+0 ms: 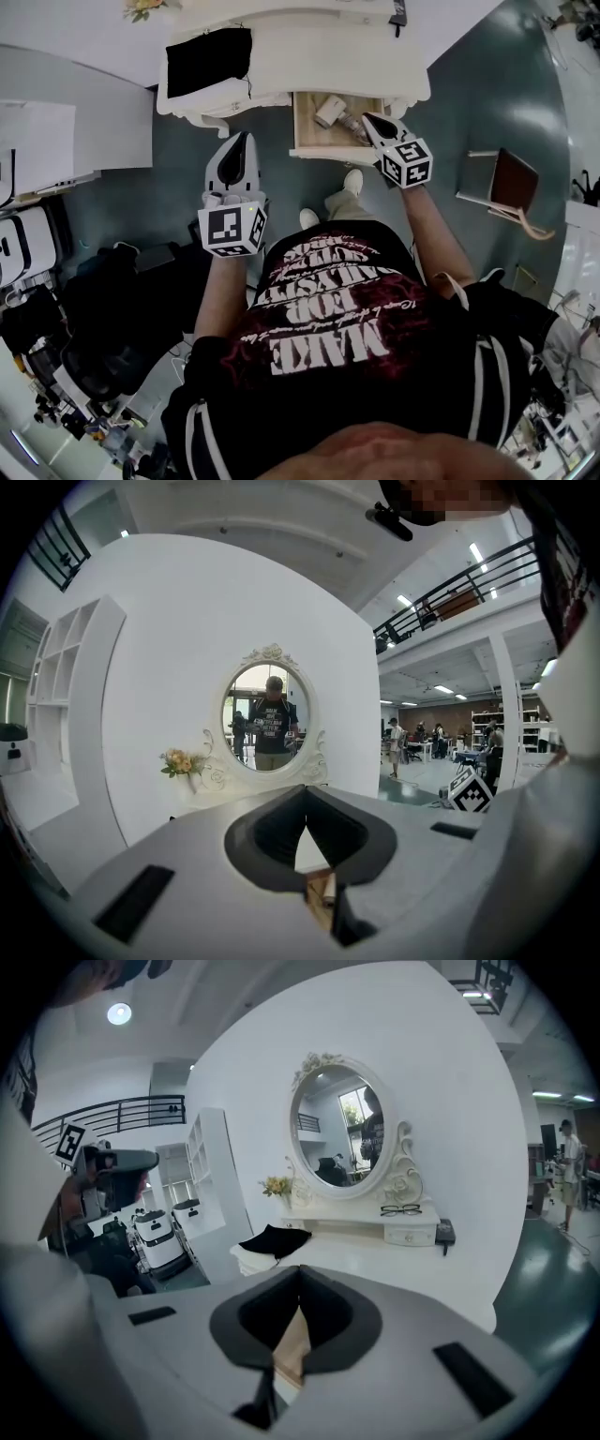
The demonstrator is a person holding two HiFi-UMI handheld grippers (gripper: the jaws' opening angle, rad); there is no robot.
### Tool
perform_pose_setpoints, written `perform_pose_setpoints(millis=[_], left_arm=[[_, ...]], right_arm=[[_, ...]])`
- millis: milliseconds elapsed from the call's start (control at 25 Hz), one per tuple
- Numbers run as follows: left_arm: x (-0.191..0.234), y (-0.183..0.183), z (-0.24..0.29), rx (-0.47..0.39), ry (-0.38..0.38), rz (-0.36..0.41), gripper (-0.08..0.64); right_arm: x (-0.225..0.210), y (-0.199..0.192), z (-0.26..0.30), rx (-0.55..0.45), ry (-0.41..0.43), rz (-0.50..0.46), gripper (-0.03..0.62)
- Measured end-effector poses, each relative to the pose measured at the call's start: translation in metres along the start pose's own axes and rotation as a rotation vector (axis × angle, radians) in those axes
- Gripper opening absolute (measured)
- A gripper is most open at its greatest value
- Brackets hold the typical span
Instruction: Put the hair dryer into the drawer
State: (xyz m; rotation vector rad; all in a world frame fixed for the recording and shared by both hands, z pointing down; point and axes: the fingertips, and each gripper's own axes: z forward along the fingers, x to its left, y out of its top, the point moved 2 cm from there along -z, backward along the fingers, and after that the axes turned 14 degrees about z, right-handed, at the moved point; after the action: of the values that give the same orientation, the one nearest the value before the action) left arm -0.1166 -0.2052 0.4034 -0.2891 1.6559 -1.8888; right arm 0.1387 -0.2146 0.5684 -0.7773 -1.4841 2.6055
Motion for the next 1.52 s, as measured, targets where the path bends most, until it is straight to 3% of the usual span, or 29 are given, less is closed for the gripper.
perform_pose_setpoints(millis=[240,1040,1360,1520], left_arm=[[0.002,0.005,-0.007,-0.029,-0.03,0.004,0.003],[0.0,0.028,-0.033,-0.134,-0.117,0.017,0.003],[-0.007,0.03,-0.044,-0.112,-0.164,0.048,0.003],[-0.009,0.036,-0.05,-0.127,-0.164,0.055,0.003]], right_arm=[[0.034,0.03,-0.024,-0.085,0.021,-0.037,0.005],[0.104,0.072,-0.107,-0.24,0.002,-0.101,0.005],[0.135,0.109,-0.145,-0.354,0.049,-0.091,0.005],[0.14,0.11,-0.151,-0.369,0.047,-0.101,0.005]])
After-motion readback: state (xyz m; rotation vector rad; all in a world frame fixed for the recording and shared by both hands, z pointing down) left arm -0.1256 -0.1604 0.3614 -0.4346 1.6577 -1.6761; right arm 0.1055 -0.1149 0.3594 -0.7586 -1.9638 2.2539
